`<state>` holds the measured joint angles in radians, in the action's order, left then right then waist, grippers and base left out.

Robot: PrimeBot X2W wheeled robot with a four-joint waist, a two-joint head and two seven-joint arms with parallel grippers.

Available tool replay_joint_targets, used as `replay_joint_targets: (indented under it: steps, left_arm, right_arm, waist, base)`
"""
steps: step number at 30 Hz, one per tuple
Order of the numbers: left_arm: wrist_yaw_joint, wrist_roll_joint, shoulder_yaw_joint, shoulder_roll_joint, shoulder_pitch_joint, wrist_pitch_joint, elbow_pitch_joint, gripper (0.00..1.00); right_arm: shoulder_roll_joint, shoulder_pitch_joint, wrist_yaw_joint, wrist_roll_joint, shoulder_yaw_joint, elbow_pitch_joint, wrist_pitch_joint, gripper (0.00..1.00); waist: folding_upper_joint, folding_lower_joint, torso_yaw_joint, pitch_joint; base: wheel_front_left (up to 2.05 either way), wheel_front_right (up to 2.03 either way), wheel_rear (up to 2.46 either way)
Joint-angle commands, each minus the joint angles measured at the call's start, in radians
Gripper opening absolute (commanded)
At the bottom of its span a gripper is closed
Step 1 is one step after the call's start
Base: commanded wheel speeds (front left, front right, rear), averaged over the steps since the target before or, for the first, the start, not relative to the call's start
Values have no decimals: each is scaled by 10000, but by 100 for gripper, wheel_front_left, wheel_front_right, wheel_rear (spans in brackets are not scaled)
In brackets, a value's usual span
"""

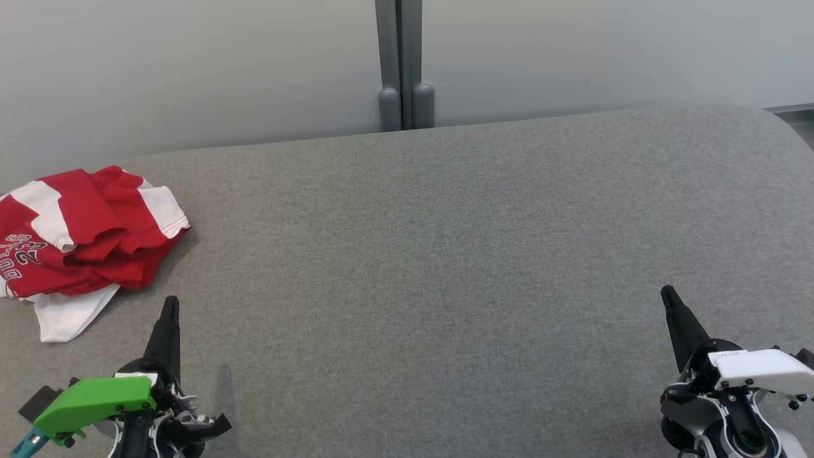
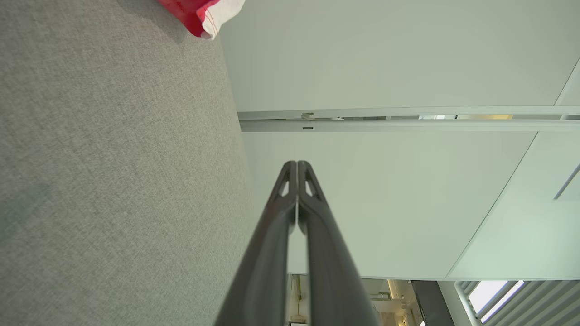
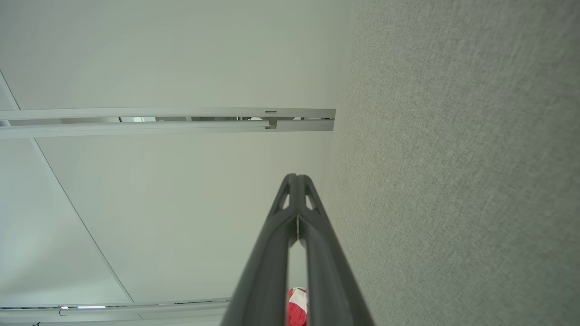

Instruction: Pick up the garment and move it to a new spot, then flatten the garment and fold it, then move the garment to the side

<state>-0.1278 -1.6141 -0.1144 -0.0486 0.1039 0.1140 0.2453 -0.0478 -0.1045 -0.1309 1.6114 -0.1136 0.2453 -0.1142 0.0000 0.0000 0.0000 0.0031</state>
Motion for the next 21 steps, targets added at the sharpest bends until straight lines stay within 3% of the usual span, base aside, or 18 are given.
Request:
replay_joint_targets:
  steps: [1,21]
  left_arm:
    - [-71,28,-6,-37,123,24,-12,0]
    - [-71,29,-6,-37,123,24,-12,0]
  right_arm:
    - [-53,-85,4,30,-16,-33,-22,0]
    - [-53,-85,4,30,-16,-33,-22,0]
  waist:
    - [0,0,0,0]
    - [0,0,0,0]
  base:
    - [0,0,0]
    - [0,0,0]
